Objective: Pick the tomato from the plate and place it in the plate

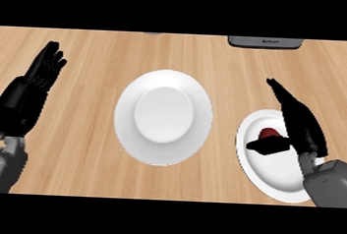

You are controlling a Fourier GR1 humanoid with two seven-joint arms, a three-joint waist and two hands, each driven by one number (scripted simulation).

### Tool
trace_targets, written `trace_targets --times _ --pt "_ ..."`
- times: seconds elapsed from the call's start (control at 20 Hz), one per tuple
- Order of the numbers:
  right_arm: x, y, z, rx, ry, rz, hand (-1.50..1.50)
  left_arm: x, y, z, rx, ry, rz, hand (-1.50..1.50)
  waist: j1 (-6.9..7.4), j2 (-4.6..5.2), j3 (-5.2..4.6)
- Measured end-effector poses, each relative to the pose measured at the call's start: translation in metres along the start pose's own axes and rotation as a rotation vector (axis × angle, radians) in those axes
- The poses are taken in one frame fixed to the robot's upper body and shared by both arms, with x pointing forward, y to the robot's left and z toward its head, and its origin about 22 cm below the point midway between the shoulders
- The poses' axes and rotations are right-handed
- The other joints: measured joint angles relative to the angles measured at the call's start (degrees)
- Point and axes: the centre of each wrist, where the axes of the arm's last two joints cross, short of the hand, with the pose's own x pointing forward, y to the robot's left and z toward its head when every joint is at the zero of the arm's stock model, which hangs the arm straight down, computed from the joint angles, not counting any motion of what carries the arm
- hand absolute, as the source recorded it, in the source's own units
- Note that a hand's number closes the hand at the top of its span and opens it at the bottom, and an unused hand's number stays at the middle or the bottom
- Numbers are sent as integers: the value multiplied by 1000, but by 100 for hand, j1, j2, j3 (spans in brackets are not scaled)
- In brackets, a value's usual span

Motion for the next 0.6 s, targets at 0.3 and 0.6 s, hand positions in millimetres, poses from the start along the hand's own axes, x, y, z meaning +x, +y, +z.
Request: trace_targets --times 0.3,0.6 --pt "27 -23 -2 228 194 174 -150 4 3 -3 -8 -9 3 0 60 25 15" --pt "38 -30 -5 311 288 255 -150 -1 -1 -5 -10 -9 6 0 74 48 31"
